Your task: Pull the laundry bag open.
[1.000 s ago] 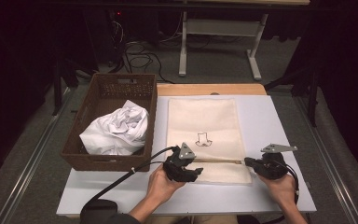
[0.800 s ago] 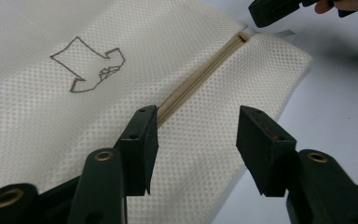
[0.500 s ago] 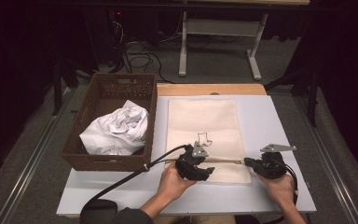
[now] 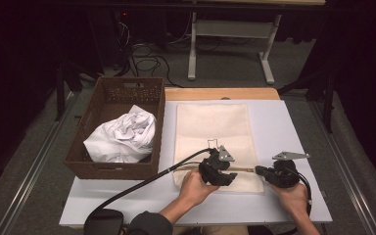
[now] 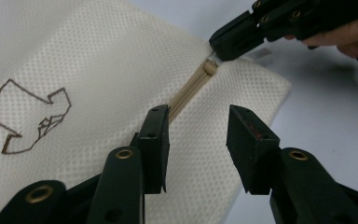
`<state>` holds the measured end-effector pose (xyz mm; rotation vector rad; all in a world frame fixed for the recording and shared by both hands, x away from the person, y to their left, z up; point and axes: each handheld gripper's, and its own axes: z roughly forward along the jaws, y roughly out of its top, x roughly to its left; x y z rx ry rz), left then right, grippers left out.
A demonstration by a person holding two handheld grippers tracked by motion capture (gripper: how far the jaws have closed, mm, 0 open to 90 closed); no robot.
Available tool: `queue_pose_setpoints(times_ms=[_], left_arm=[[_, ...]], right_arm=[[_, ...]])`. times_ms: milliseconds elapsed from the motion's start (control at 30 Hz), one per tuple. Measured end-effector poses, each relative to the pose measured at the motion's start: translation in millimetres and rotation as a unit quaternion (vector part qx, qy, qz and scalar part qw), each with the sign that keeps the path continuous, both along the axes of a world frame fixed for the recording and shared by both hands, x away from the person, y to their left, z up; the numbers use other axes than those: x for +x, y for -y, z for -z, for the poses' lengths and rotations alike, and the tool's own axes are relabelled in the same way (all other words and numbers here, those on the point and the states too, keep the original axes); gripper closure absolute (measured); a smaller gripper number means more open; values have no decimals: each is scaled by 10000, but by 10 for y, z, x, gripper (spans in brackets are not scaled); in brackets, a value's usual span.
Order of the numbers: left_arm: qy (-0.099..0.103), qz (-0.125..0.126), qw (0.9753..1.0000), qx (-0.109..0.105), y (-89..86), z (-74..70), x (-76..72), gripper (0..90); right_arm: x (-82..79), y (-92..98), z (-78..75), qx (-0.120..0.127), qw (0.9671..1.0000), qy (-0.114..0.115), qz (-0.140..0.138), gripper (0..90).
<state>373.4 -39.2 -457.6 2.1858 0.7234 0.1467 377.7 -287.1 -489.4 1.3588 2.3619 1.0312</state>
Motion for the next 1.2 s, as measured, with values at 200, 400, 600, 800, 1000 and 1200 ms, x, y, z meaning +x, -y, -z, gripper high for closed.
queue_pose_setpoints(times_ms=[200, 400, 600, 800, 1000, 1200], left_arm=[[1, 54, 10000, 69, 89, 20, 30, 610], [-70, 119, 9998, 147, 189, 82, 44, 634], [-137, 100, 9996, 204, 270, 164, 112, 658], [-116, 161, 9996, 195, 372, 208, 132, 696], [-182, 203, 9995, 155, 444, 221, 158, 742], [-273, 181, 9991, 260, 525, 276, 215, 762]], right_arm=[[6, -34, 40, -58, 9999, -129, -35, 856], [12, -59, 55, -116, 9998, -134, -42, 859], [18, -53, 60, -98, 9998, -148, -60, 858], [16, -69, 56, -145, 9998, -146, -58, 857], [21, -68, 54, -168, 9997, -135, -99, 855], [21, -71, 53, -154, 9997, -169, -60, 854]])
